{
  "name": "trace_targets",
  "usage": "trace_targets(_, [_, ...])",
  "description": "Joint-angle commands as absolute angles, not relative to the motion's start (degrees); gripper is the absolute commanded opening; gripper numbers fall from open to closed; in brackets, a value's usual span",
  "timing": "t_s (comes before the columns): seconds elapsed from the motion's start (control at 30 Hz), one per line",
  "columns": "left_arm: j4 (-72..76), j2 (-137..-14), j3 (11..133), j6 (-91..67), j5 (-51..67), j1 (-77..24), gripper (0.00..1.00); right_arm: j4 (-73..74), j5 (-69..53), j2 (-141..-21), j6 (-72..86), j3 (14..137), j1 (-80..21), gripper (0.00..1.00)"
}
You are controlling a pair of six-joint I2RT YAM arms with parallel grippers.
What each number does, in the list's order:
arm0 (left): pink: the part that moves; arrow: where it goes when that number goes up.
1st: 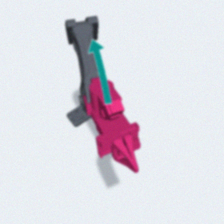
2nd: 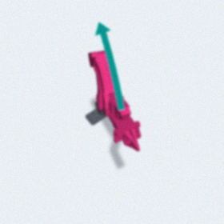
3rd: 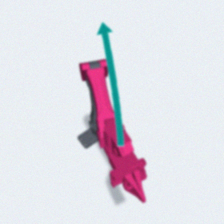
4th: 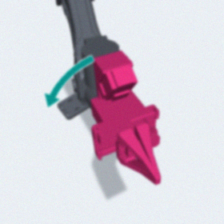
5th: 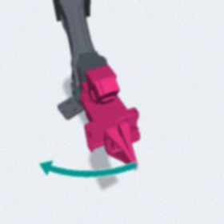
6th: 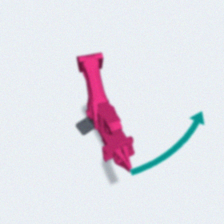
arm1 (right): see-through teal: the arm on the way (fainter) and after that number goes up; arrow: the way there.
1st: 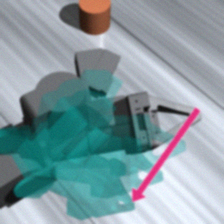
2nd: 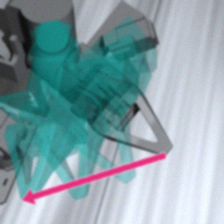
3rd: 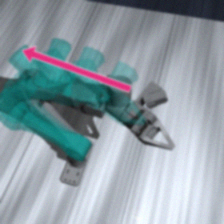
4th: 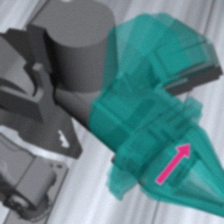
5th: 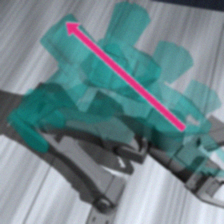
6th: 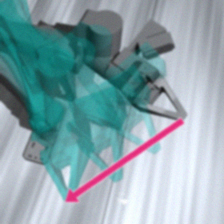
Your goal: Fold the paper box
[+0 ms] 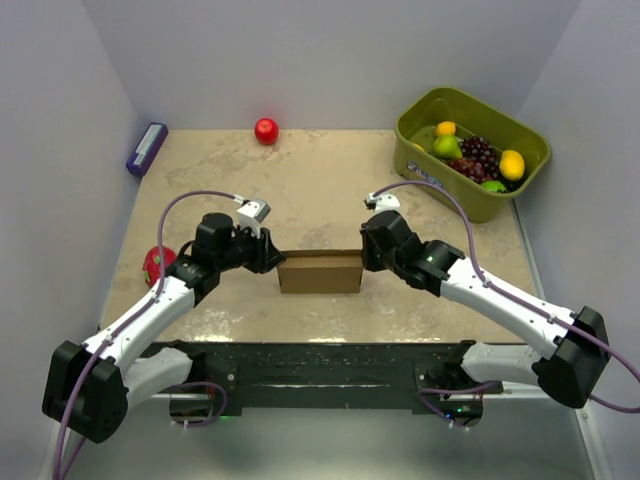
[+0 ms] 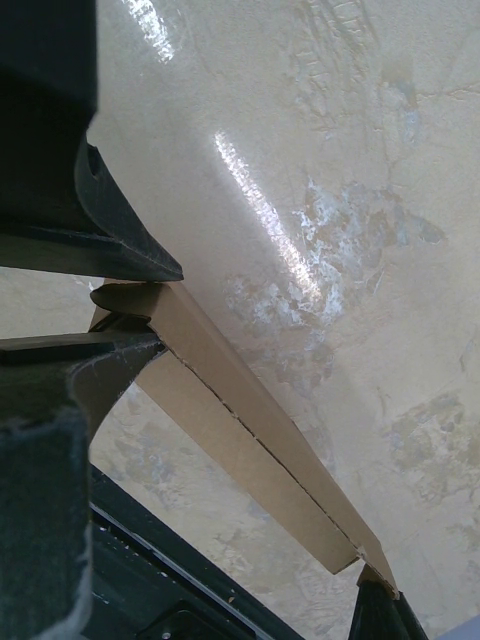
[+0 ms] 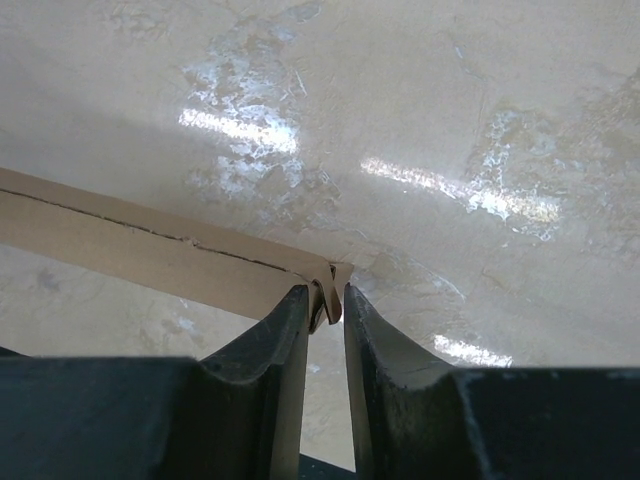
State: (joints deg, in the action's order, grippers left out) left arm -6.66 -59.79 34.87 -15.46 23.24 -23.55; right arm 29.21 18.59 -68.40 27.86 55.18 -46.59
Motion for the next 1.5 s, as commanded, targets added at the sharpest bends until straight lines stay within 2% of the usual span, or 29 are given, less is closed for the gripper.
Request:
trace_targets(0.0, [-8.5, -60.4, 34.8, -14.9, 22.8, -24.0, 0.29, 27.7, 20.0, -68.5, 26.5, 56.9, -46.7, 0.17])
trace_targets(0.13, [-8.5, -60.4, 34.8, -15.0, 22.9, -24.0, 0.29, 27.3, 19.2, -68.8, 26.5, 57.0, -46.7, 0.01])
trace_targets(0.17, [-8.5, -60.4, 34.8, -15.0, 22.9, -24.0, 0.29, 27.4, 18.9, -68.9, 26.5, 57.0, -46.7, 0.00])
trace_targets(1.1, [-7.7, -60.6, 34.7, -15.1, 24.3, -24.3, 0.28, 26.9, 18.3, -67.0, 33.7, 48.9, -48.7, 0.00])
trace_targets(1.3, [-6.0, -59.3, 34.9, -14.7, 25.5, -24.3, 0.41, 26.9, 19.4, -66.7, 34.7, 48.4, -49.1, 0.00])
trace_targets(1.33, [-6.0, -59.0, 35.2, -14.4, 25.5, -24.3, 0.48, 26.9, 19.7, -66.7, 34.7, 48.5, -49.1, 0.00])
trace_targets(1.47, [-7.0, -57.0, 36.6, -12.3, 23.0, -24.3, 0.67, 27.3, 20.3, -67.0, 34.9, 49.0, -49.3, 0.00])
